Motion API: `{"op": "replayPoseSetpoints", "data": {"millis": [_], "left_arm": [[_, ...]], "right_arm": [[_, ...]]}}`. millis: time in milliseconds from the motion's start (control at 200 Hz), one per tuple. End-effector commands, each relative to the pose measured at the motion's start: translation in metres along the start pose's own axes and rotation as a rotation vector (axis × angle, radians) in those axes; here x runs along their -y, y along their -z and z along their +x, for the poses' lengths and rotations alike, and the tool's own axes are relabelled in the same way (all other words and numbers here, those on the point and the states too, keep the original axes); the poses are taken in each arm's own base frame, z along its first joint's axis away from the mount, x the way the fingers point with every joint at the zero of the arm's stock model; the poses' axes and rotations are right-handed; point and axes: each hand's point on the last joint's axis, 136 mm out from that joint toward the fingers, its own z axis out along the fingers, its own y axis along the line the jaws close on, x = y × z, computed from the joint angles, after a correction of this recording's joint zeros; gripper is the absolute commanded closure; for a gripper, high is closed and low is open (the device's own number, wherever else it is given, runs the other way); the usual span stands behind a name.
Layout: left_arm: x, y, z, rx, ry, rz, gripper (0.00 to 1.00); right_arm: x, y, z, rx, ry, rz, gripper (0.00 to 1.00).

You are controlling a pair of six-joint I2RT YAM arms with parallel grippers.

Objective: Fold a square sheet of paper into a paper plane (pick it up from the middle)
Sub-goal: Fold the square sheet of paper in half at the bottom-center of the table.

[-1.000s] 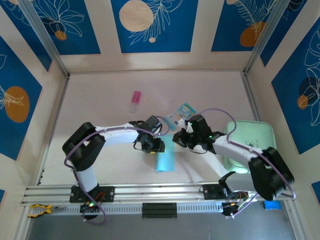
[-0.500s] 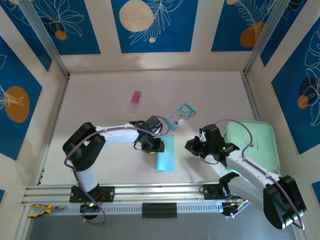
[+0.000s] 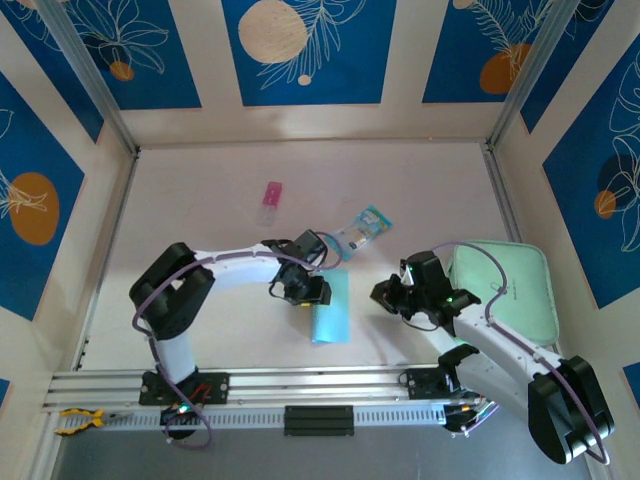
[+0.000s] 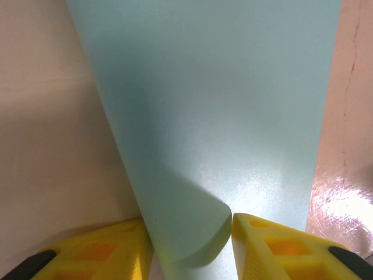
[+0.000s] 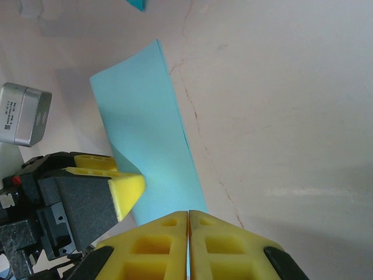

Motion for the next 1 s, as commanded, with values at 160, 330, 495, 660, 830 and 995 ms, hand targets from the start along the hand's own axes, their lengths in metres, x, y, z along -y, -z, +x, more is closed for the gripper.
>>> {"op": "replayPoseSetpoints", "data": {"millis": [160, 330, 495, 660, 830, 995], "left_arm": [[-0.0159, -0.0131, 0.001, -0.022, -0.024, -0.081, 0.58], [-0.0159, -0.0141, 0.001, -0.026, -0.024, -0.08, 0.58], [-0.014, -0.0145, 0.0002, -0.023, -0.026, -0.068, 0.57], [-0.0139, -0.0173, -0.0008, -0.029, -0.026, -0.066, 0.57], [-0.0171, -0.0158, -0.0014, -0.024, -0.026, -0.083, 0.57], [-0.0174, -0.0158, -0.0014, -0.023, -0.024, -0.083, 0.57]], "right_arm": [[-0.0031, 0.0017, 0.0021, -0.008, -0.015, -0.023, 0.89], [-0.005, 0.002, 0.0022, -0.011, -0.013, -0.028, 0.89], [-0.0058, 0.0017, 0.0033, -0.016, -0.005, -0.034, 0.89], [-0.0096, 0.0023, 0.0039, -0.021, 0.0, -0.044, 0.89], [-0.01, 0.0022, 0.0045, -0.025, 0.003, -0.043, 0.89], [-0.0106, 0.0014, 0.0049, -0.029, 0.01, -0.045, 0.89]]}}
